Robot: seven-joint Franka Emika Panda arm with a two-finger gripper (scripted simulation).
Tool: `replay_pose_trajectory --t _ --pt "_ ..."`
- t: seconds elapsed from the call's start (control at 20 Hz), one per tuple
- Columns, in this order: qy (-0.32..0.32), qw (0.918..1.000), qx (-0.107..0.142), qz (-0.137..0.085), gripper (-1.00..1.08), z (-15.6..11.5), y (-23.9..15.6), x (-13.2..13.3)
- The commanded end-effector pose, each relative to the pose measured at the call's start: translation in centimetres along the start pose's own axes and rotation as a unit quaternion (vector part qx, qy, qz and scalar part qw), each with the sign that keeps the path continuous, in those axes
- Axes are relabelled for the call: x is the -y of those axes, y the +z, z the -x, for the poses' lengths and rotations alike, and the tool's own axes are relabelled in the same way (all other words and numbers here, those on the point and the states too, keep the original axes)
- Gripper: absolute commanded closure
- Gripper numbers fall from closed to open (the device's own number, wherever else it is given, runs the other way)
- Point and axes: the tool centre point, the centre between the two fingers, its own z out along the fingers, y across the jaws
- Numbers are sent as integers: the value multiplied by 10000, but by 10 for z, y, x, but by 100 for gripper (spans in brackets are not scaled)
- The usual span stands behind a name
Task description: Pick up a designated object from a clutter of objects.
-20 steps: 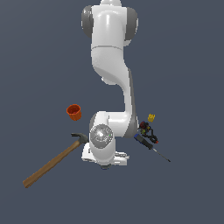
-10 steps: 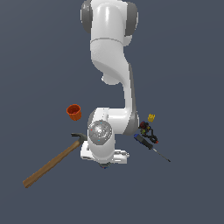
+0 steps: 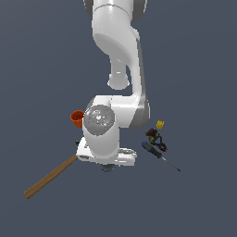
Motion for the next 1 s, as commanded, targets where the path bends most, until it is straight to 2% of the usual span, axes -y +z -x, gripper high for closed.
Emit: replay_pose_trajectory --t 0.0,0.6,0.95 --pt "0 10000 -10 -1 108 1 -30 -3" --pt "2 10000 -11 -2 108 4 -169 -17" --pt "2 10000 -13 0 108 3 -227 -22"
